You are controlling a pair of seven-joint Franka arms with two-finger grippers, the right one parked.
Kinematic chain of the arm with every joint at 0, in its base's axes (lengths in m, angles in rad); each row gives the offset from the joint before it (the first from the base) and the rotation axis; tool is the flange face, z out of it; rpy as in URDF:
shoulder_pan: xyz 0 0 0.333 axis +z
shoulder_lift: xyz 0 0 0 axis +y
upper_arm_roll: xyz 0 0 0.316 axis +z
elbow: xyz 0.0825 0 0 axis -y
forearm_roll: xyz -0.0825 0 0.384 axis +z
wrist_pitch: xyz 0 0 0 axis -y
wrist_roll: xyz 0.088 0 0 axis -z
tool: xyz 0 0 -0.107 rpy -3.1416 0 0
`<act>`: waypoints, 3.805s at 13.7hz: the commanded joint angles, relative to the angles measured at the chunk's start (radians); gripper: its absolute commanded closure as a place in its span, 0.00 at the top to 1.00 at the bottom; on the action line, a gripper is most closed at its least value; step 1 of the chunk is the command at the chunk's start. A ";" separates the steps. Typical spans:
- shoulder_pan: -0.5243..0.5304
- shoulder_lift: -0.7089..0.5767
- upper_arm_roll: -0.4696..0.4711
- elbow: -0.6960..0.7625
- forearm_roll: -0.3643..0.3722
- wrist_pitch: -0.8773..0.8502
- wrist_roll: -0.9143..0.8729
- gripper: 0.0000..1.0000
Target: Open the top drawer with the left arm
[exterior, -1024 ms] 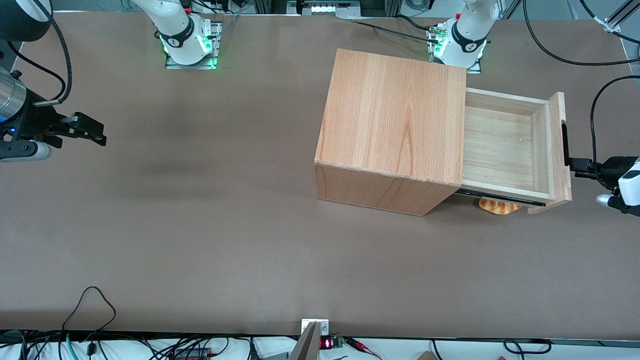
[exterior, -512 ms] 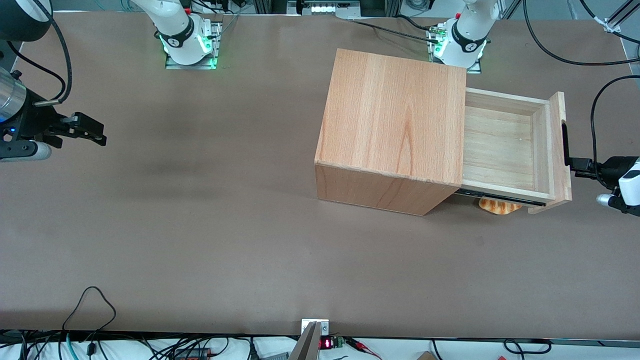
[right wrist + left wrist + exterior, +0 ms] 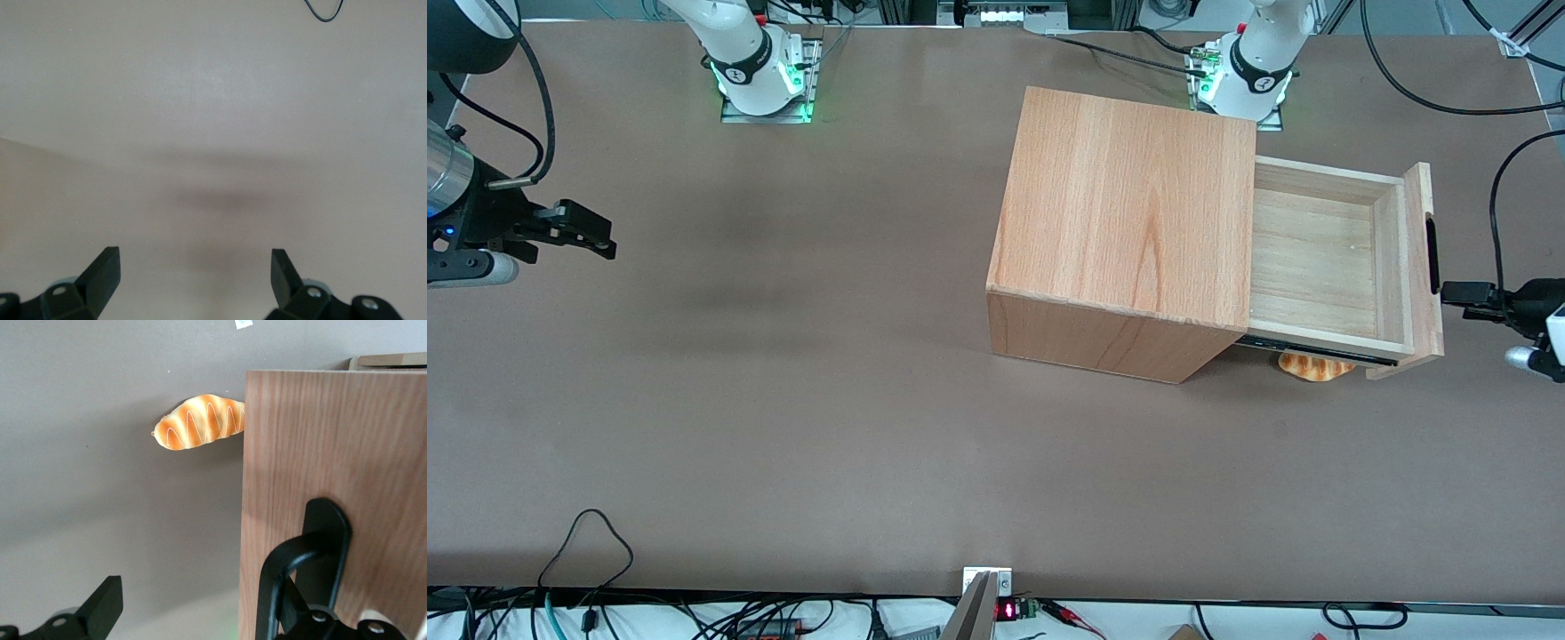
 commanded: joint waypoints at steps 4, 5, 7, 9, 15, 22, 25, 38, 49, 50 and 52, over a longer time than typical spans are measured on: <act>0.016 0.028 -0.006 0.065 0.023 -0.074 0.023 1.00; 0.017 0.020 -0.004 0.089 0.022 -0.100 0.022 1.00; 0.011 0.006 -0.004 0.143 0.025 -0.170 0.009 1.00; 0.007 -0.010 -0.007 0.187 0.026 -0.236 -0.027 1.00; -0.072 -0.058 -0.009 0.287 0.031 -0.327 -0.124 1.00; -0.243 -0.161 -0.015 0.280 0.045 -0.348 -0.371 1.00; -0.325 -0.190 -0.015 0.269 0.065 -0.332 -0.460 1.00; -0.444 -0.472 0.131 -0.162 0.083 -0.049 -0.523 1.00; -0.435 -0.519 0.129 -0.245 0.083 0.040 -0.558 1.00; -0.437 -0.492 0.129 -0.190 0.082 0.040 -0.566 1.00; -0.435 -0.446 0.134 -0.116 0.072 0.040 -0.571 1.00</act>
